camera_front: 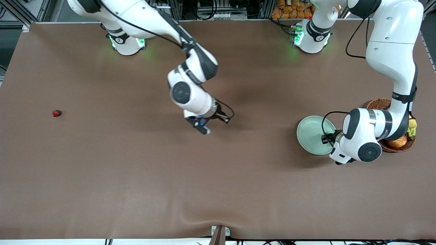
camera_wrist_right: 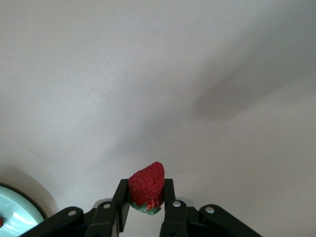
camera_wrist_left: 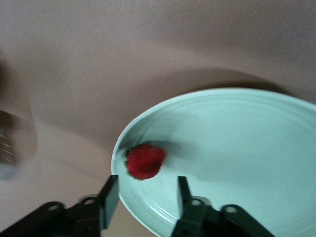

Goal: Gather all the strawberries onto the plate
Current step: 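Open the left gripper over the plate while the right gripper releases another mid-table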

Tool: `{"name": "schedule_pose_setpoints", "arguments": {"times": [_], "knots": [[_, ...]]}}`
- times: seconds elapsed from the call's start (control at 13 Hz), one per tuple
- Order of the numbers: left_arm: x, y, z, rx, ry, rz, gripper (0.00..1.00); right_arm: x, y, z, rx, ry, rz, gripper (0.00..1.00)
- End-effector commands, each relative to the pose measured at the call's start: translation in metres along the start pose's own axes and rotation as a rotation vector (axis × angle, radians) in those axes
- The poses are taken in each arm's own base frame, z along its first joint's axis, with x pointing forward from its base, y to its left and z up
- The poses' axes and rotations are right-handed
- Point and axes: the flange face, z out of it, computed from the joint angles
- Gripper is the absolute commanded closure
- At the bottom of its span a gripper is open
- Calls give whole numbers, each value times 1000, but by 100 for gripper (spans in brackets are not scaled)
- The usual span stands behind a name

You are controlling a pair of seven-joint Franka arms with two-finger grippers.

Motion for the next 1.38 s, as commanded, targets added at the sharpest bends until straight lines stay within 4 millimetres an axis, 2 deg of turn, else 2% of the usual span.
{"name": "schedule_pose_setpoints", "arguments": {"times": [0.0,0.08,0.23,0.31,0.38,0.46,0.54,0.77,0.92,1.07,1.15,1.3], "knots": [[-6,5,-14,12,22,19,0,-14,-6,39,37,23,29,100],[-7,2,-16,12,19,16,0,-20,-3,54,43,31,27,100],[-11,-1,-32,4,34,9,0,-19,3,71,24,34,30,100],[-17,-3,-41,7,30,11,0,-16,5,77,22,37,33,80],[-26,3,-53,-5,29,17,0,-15,5,77,25,38,32,70],[-35,14,-66,-32,24,22,0,-14,5,76,24,40,33,28],[-42,22,-73,-44,3,32,0,-14,4,74,24,44,24,0],[-57,42,-90,-87,-27,13,0,-6,-4,45,29,57,11,0],[-72,68,-95,-96,-31,-29,0,21,-13,-5,-12,32,30,0],[-95,108,-103,-130,-54,-124,0,66,-11,-58,-68,0,2,0],[-112,136,-102,-130,-68,-156,0,93,-2,-84,-90,-16,-31,0],[-131,192,-91,-123,-86,-240,0,148,25,-125,-145,-67,-85,0]]}}
